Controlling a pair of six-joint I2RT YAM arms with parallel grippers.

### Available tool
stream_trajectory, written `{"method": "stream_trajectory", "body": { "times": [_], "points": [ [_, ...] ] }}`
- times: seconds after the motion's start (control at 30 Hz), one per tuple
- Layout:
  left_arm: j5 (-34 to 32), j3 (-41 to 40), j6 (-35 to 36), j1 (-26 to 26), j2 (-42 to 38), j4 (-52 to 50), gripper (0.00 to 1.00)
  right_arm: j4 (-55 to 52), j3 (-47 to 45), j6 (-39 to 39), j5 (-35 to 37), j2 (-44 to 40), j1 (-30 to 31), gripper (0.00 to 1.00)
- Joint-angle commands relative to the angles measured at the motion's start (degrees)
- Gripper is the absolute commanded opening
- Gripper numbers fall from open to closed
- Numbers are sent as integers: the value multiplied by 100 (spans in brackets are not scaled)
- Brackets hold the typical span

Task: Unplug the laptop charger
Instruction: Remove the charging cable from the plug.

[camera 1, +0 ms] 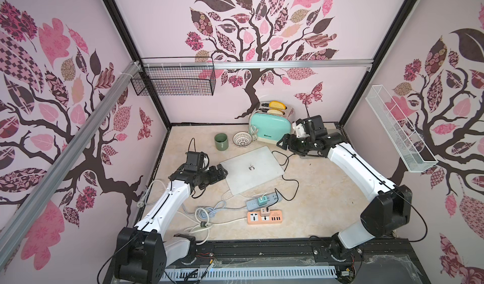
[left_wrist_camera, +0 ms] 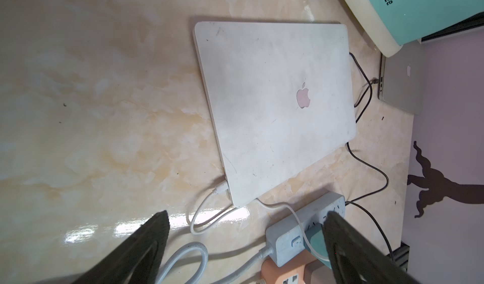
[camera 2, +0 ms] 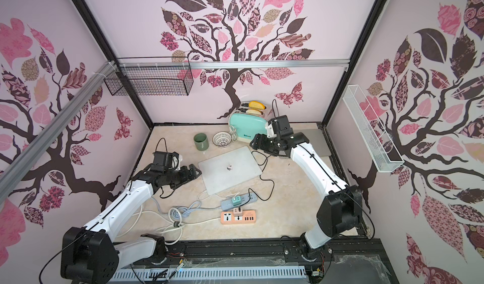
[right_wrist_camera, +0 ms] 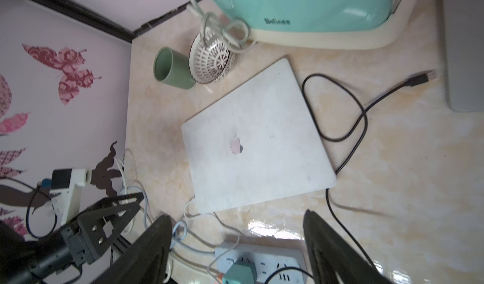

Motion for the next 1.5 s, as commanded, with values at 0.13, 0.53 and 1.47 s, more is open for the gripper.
{"method": "stream_trajectory", "body": {
  "times": [0.13,0.53,1.47],
  "points": [
    [229,45,131,-803,-480,-831,97,-1482,-661,-719,-713,-1306,313,81],
    [127,-424,-574,-2047,-1082,-622,98,-2063,-1180,-433,-482,-2246,838,87],
    [-1121,340,-2489,-4302,-113,-492,98,-1942,-2237,562,-632,-3586,958,93]
  ]
}}
